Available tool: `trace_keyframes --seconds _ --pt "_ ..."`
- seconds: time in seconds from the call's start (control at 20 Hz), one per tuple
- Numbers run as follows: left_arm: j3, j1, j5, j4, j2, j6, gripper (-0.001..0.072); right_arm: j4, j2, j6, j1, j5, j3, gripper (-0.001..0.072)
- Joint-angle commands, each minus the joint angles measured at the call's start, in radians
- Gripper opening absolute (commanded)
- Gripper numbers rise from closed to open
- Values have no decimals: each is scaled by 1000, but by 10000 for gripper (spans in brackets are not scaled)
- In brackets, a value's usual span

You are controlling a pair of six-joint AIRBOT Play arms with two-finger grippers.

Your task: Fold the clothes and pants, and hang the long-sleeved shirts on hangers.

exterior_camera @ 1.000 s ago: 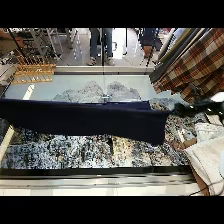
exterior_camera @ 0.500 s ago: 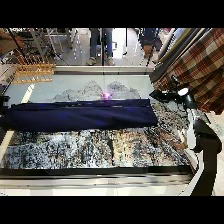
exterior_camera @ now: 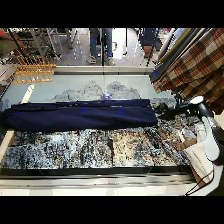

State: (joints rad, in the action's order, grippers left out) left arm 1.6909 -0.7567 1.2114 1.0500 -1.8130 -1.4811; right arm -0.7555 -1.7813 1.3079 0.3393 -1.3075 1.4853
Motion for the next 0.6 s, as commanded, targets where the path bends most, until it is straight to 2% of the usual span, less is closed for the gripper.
trace_keyframes --seconds 0.0,0.25,0.4,0.55 --pt "-54 28 61 117 0 -58 545 115 132 -2 -23 51 -296 565" --pt "-107 70 -113 108 -21 -129 545 156 103 68 -123 311 -382 565" --pt "-107 78 -132 90 -66 -141 545 151 75 119 -140 395 -382 565" --pt "-107 84 -170 73 -113 -205 525 154 64 157 -142 470 -382 565"
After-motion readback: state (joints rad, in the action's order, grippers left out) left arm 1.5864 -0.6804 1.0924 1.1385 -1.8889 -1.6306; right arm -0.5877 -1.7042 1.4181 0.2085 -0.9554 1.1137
